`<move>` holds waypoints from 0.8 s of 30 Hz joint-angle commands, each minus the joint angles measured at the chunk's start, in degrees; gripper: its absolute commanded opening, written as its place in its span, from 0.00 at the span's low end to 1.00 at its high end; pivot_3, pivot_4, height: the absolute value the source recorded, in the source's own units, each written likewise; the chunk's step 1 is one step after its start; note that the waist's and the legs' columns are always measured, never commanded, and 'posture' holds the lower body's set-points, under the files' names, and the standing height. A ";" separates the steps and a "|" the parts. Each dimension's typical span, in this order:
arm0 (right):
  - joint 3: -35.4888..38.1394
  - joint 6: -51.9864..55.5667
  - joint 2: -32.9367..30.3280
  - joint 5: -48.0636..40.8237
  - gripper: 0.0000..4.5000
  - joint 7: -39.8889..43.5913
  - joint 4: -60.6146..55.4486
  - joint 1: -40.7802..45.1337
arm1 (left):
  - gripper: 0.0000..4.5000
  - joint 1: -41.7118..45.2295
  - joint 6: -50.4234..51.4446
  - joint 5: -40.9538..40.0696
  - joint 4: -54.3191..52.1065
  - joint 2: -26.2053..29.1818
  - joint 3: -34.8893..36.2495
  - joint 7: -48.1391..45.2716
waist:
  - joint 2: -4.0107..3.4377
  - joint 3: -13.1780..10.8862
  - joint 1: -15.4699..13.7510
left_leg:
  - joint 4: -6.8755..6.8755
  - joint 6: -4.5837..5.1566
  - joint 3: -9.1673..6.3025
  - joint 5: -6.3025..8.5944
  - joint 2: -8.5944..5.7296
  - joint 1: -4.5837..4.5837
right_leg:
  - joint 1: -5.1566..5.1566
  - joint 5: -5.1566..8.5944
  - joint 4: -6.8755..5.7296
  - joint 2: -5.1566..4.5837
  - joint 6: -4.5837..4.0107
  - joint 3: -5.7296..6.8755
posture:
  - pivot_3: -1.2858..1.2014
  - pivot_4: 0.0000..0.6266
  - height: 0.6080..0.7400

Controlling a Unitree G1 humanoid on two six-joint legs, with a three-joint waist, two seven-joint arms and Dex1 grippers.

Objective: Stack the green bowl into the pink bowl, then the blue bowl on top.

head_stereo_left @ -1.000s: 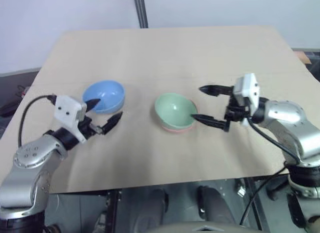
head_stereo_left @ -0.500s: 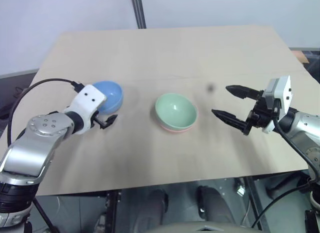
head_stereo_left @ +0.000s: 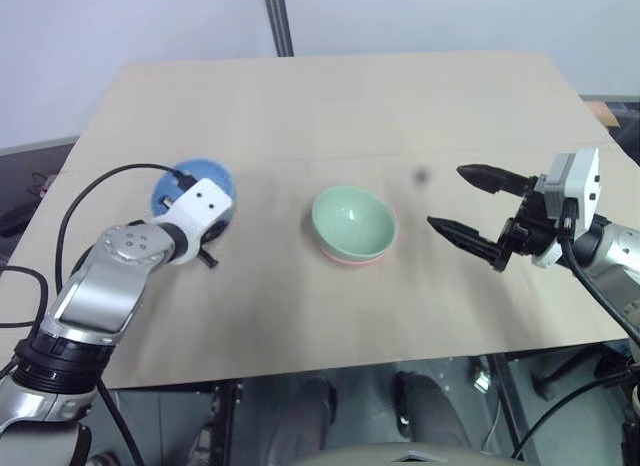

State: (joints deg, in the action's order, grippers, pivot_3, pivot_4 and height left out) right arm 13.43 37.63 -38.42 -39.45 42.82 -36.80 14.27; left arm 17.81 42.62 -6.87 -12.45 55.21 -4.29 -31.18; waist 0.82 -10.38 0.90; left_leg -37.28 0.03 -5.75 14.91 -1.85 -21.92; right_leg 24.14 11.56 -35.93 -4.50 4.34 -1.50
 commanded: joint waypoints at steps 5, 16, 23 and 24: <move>0.33 -4.67 -1.99 -0.03 1.00 1.12 -2.82 -0.02 | 0.01 1.27 -2.89 1.37 -1.19 -0.25 1.28 -3.11 | 0.01 0.00 -0.02 | -0.01 0.00 0.01 0.00 0.00 0.00 | 0.00 0.00 0.00 0.00 0.00 0.00 | 0.52 0.24 1.00; -0.30 -6.31 -2.49 0.14 1.00 0.17 -3.29 -1.17 | 0.01 5.55 -7.51 -2.21 -5.57 -2.16 2.74 -9.56 | 0.01 0.00 -0.09 | -0.04 0.00 0.00 0.00 0.00 -0.02 | -0.01 0.00 0.00 -0.01 0.00 0.00 | 0.52 0.24 1.00; 0.65 -6.71 -2.73 0.40 1.00 -1.46 -4.60 -2.89 | 0.01 12.79 -19.34 -9.00 -7.53 -6.26 0.86 -22.42 | 0.03 0.01 -0.15 | -0.12 0.00 0.00 0.00 -0.02 -0.06 | -0.01 -0.01 -0.01 -0.03 0.00 0.01 | 0.52 0.24 1.00; 1.12 -6.57 -2.79 0.31 1.00 -1.85 -5.01 -3.49 | 0.01 13.33 -20.22 -9.93 -7.51 -6.52 0.57 -24.36 | 0.03 0.01 -0.09 | -0.13 0.00 0.01 0.00 -0.02 -0.06 | -0.01 -0.01 -0.01 -0.03 0.00 0.00 | 0.52 0.24 1.00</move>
State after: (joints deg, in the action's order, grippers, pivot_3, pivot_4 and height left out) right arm 12.37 32.05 -40.52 -38.73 41.73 -39.60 11.15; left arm 30.11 24.92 -15.30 -18.47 48.68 -4.37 -52.91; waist 0.85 -10.37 0.81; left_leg -37.40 0.03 -5.72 14.91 -1.87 -21.96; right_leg 24.12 11.55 -35.94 -4.53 4.34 -1.51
